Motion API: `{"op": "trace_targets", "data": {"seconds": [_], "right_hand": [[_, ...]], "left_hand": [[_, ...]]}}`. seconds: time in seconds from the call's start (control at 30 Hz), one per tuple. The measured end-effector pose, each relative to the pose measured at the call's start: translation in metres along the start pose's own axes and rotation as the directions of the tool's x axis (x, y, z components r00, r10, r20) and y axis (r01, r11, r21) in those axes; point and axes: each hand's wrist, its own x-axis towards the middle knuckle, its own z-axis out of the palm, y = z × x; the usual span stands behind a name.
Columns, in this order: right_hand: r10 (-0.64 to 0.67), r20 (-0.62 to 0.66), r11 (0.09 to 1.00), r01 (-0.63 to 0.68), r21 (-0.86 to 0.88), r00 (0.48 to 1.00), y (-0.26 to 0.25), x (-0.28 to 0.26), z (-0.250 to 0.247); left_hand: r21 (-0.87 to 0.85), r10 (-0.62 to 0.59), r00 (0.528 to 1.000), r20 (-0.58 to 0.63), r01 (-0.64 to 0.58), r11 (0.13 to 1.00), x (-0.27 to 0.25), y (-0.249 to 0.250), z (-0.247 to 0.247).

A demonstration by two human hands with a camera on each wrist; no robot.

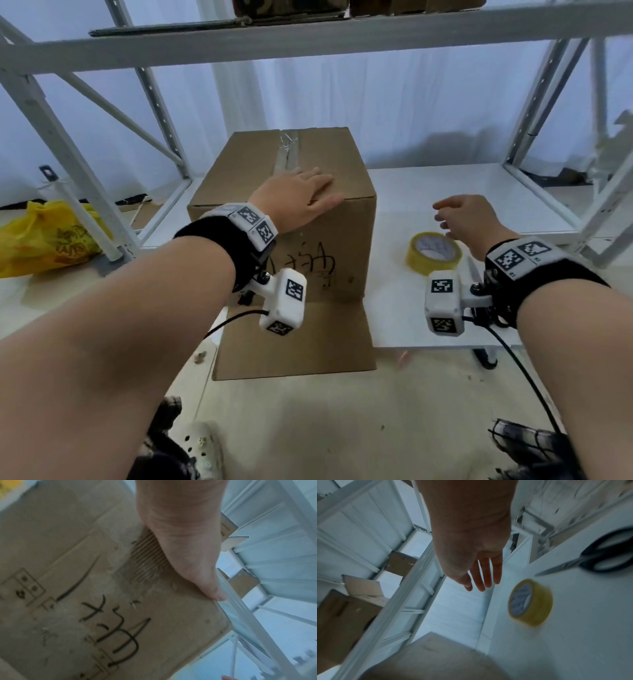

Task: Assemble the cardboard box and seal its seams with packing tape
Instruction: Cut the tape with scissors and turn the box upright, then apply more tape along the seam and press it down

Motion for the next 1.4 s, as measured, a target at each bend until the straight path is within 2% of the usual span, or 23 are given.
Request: {"op": "trace_targets", "data": {"seconds": [0.07, 0.17, 0.3, 0.33, 0.43, 0.5, 0.8, 1.0, 1.1, 1.17, 1.27, 1.4], "right_hand": [[0.019, 0.006, 0.993, -0.019, -0.114, 1.000, 0.015, 0.002, -0.007], [0.036, 0.007, 0.973, -0.034, -0.227, 0.999, 0.032, -0.002, -0.016], [0.039, 0.115, 0.903, 0.014, -0.429, 0.993, 0.048, -0.007, -0.017], [0.043, 0.139, 0.889, 0.026, -0.458, 0.989, 0.052, -0.008, -0.017], [0.060, 0.181, 0.882, 0.033, -0.469, 0.982, 0.068, -0.005, -0.020], [0.074, 0.180, 0.891, 0.017, -0.454, 0.981, 0.078, -0.003, -0.021], [0.179, 0.120, 0.901, -0.114, -0.418, 0.976, 0.133, 0.015, -0.013], [0.301, 0.096, 0.893, -0.245, -0.378, 0.949, 0.145, 0.020, -0.009], [0.335, 0.053, 0.893, -0.299, -0.336, 0.941, 0.145, 0.022, -0.013], [0.310, 0.008, 0.915, -0.296, -0.276, 0.951, 0.142, 0.021, -0.015], [0.260, -0.040, 0.943, -0.262, -0.203, 0.965, 0.131, 0.020, -0.019], [0.207, -0.093, 0.968, -0.218, -0.126, 0.974, 0.108, 0.021, -0.029]], "left_hand": [[-0.013, 0.024, 0.994, -0.109, -0.025, 1.000, 0.002, 0.012, 0.002], [-0.018, 0.152, 0.953, -0.261, -0.163, 0.987, 0.011, 0.051, 0.012], [0.007, 0.437, 0.856, -0.277, -0.453, 0.891, 0.034, 0.108, 0.043], [-0.006, 0.457, 0.856, -0.242, -0.472, 0.881, 0.040, 0.120, 0.052], [-0.083, 0.371, 0.928, -0.041, -0.373, 0.924, 0.059, 0.142, 0.083], [-0.095, 0.332, 0.942, 0.048, -0.327, 0.940, 0.070, 0.148, 0.100], [-0.040, 0.355, 0.922, 0.156, -0.353, 0.935, 0.123, 0.171, 0.142], [0.118, 0.460, 0.837, 0.297, -0.510, 0.852, 0.139, 0.192, 0.150], [0.108, 0.477, 0.825, 0.303, -0.526, 0.843, 0.140, 0.194, 0.148], [0.023, 0.471, 0.846, 0.250, -0.491, 0.871, 0.139, 0.191, 0.147], [-0.265, 0.419, 0.902, 0.105, -0.380, 0.886, 0.129, 0.185, 0.138], [-0.619, 0.241, 0.970, 0.037, -0.167, 0.767, 0.106, 0.181, 0.109]]}}
